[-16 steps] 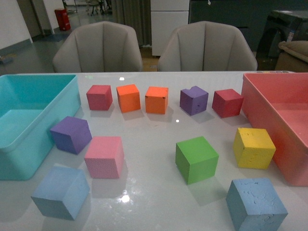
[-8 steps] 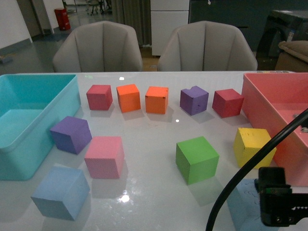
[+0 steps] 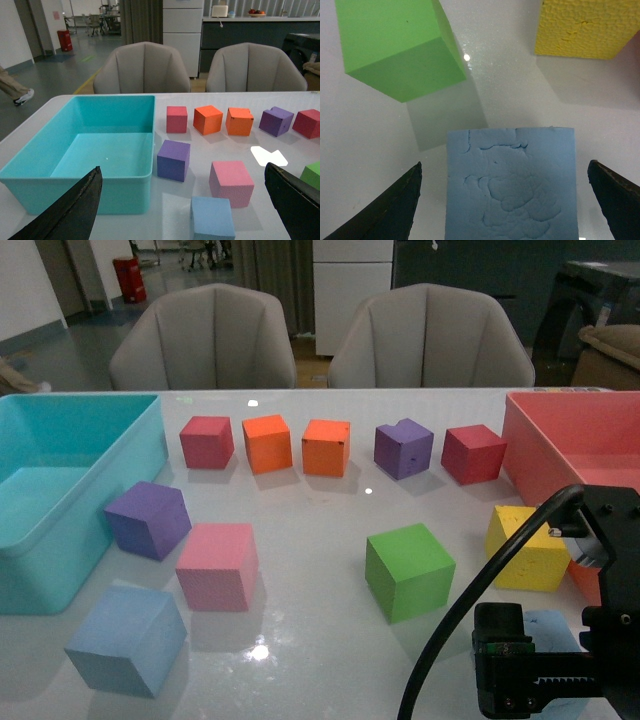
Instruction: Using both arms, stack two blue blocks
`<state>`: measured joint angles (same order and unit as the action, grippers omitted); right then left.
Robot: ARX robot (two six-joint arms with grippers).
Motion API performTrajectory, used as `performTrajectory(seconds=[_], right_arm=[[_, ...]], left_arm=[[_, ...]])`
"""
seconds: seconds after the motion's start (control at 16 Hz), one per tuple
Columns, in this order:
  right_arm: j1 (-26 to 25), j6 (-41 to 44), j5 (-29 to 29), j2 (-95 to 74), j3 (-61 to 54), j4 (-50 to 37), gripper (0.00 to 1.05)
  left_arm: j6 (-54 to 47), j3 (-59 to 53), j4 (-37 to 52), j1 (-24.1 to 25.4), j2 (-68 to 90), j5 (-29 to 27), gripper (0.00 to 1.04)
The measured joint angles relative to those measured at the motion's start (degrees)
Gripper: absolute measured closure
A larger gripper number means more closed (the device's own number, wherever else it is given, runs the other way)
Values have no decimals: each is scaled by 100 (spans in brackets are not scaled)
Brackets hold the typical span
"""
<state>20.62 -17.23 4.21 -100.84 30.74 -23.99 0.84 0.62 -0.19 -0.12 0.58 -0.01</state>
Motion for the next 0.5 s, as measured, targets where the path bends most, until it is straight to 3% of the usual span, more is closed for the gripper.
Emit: performTrajectory(seconds=[0.31, 0.5], right_arm=[[13, 9, -13, -448, 15, -295, 6], [42, 11, 46, -356, -96, -269, 35]], left_arm=[[0, 0, 0, 0, 0, 0, 7], [0, 0, 0, 0, 0, 0, 7]])
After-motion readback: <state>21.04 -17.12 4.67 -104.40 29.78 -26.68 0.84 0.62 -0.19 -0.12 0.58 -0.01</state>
